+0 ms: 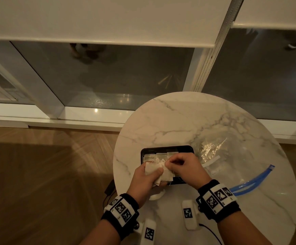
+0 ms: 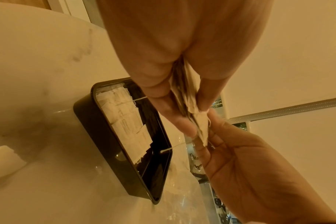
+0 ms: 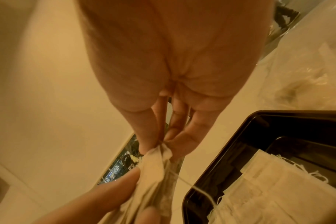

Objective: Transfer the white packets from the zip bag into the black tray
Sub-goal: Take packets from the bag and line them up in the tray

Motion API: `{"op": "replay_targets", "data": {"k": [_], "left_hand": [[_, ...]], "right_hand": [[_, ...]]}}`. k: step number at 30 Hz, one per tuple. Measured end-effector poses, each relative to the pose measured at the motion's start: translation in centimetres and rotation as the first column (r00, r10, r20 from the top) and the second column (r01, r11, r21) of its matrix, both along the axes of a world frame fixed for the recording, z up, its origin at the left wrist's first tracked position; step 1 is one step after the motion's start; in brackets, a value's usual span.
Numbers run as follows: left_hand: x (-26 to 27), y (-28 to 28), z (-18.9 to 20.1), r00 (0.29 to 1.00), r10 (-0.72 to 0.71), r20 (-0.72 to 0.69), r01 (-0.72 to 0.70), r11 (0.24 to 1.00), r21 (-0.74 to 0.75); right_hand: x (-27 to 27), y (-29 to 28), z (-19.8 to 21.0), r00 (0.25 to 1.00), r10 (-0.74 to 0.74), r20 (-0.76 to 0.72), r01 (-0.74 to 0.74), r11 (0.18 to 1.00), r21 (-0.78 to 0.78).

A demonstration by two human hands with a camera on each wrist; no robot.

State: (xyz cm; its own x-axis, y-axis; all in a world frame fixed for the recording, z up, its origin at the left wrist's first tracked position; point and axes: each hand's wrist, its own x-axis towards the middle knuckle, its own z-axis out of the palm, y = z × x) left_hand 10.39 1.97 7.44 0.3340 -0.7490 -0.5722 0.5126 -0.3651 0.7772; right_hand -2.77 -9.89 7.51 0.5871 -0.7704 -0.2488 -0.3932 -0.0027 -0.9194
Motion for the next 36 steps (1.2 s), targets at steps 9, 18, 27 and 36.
{"op": "replay_targets", "data": {"k": [9,18,27,36], "left_hand": [[-0.2,0.6,0.4,1.000,-0.017,-0.023,0.016,0.999,-0.040],[0.0,1.2,0.1,0.998,-0.060,0.025,0.060,0.998,-0.010],[-0.2,1.1,0.6,1.000,-0.008,-0.024,0.007,0.999,-0.052],[0.0,1.2,0.4,0.998,0.023,-0.051,-0.027,0.996,-0.089]], "right_hand": [[0.4,0.8,-0.2,0.994,-0.106,0.036,0.107,0.994,-0.009],[0.0,1.2,0.1,0.985,-0.166,0.039,0.166,0.986,0.005],[-0.3,1.4,1.1,0.992,-0.107,0.068,0.101,0.991,0.086],[-0.2,1.9,2.0,0.989,-0.114,0.094,0.104,0.989,0.108]]}}
